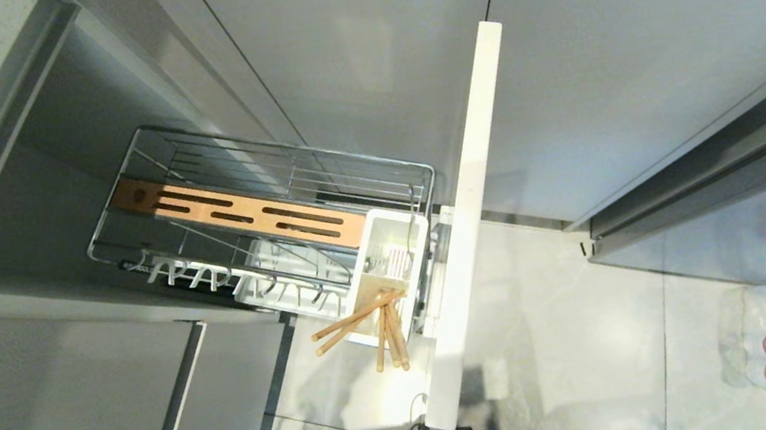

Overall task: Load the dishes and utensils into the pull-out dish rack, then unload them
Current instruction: Take the chopsticks out of the cupboard

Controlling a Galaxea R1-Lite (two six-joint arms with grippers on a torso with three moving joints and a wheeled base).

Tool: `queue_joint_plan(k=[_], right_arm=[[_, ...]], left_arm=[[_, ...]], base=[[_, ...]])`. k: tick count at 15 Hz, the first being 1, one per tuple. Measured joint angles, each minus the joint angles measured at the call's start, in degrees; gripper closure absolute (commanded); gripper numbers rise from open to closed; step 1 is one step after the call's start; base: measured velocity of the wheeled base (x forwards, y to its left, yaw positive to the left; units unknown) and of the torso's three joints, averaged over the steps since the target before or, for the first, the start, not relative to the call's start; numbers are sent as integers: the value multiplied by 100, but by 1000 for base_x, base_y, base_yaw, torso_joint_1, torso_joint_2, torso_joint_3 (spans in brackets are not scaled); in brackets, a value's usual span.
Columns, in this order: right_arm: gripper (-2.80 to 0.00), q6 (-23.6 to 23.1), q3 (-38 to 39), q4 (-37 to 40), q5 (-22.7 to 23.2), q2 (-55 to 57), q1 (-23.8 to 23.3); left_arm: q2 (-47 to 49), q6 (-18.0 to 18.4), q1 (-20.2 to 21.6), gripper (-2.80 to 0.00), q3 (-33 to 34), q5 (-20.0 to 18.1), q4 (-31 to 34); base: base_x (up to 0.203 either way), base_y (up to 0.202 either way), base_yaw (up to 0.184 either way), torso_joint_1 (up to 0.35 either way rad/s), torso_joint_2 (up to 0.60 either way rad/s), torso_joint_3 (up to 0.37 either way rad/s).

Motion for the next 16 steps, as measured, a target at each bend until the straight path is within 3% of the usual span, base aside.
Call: queue_joint_plan(k=[3, 5, 8, 11, 13, 16], right_arm=[[0, -1, 0, 0, 0, 0, 0], [0, -1, 0, 0, 2, 0, 0], [0, 1, 0, 0, 0, 0, 0], [0, -1, 0, 0, 0, 0, 2], [0, -1, 0, 0, 0, 0, 2], [0, -1, 0, 0, 0, 0, 0]], left_arm=[[-74, -9, -528, 0, 252, -1034, 15], [7, -72, -1132, 0, 216, -1153, 21], [397, -282, -2571, 0, 9, -946, 118], [1225, -460, -4014, 0, -317, -315, 622], [1849, -566, -4523, 0, -521, -78, 1029], [2553, -663, -5126, 0, -654, -12, 1563]], base=[[0, 0, 0, 0, 0, 0], [0, 0, 0, 0, 0, 0], [0, 0, 0, 0, 0, 0], [0, 0, 0, 0, 0, 0], [0, 0, 0, 0, 0, 0], [0, 0, 0, 0, 0, 0]])
